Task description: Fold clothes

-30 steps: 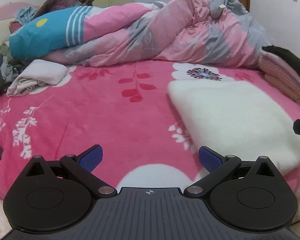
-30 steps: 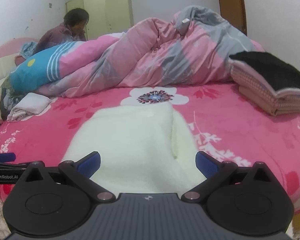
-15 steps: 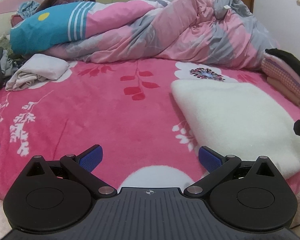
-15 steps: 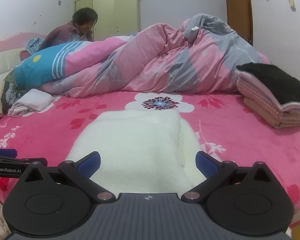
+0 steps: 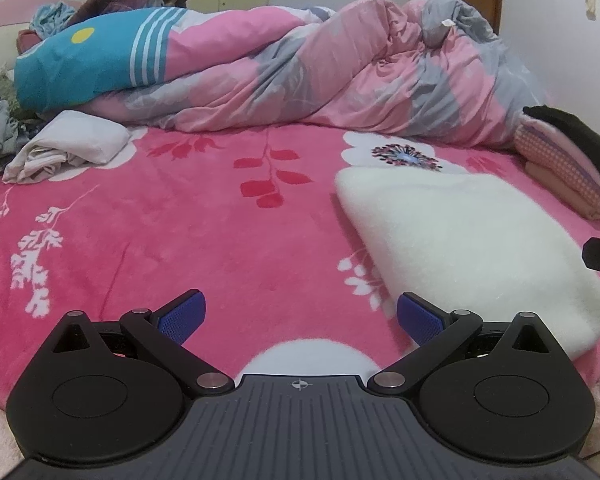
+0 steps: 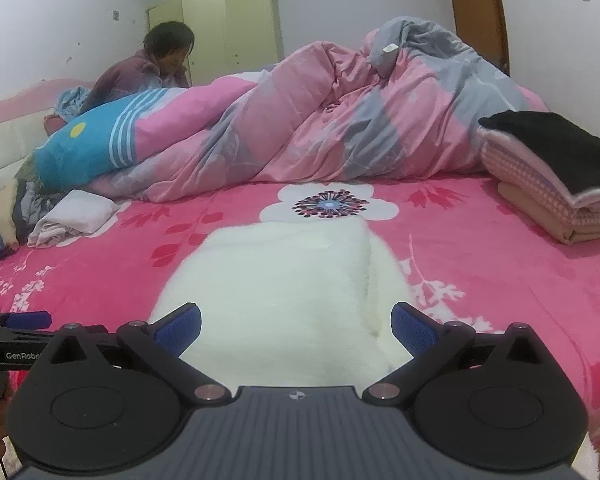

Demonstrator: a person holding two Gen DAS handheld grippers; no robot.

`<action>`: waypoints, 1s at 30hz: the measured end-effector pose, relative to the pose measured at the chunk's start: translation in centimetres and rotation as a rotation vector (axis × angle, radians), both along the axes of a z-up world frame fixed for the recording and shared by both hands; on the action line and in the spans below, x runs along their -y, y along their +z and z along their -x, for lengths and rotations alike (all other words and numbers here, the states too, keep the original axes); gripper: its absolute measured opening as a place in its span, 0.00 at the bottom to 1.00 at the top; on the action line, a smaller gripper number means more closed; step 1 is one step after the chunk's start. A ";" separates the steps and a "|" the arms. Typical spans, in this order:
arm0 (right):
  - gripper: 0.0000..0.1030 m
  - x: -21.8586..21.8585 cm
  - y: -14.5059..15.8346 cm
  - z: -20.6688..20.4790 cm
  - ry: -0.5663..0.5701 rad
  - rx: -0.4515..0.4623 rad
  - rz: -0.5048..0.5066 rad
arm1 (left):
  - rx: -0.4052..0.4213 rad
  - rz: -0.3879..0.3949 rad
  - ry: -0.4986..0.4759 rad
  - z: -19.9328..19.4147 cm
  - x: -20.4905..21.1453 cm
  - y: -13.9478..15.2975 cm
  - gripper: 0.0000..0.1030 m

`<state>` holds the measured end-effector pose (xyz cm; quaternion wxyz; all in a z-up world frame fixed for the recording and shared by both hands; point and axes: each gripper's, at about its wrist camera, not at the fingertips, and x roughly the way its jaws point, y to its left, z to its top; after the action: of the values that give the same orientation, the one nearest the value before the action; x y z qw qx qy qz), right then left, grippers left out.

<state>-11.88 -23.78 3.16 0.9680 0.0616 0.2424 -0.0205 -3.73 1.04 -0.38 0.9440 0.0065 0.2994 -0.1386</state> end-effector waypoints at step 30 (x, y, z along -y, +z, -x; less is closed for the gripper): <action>0.20 -0.9 -0.7 -3.3 0.168 0.132 0.041 | 0.223 0.042 -0.174 -0.5 5.9 1.3 0.28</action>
<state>-8.56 -22.91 2.51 0.9813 0.0224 0.1818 0.0597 -3.26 -4.89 0.89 0.9558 0.0282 0.1882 -0.2243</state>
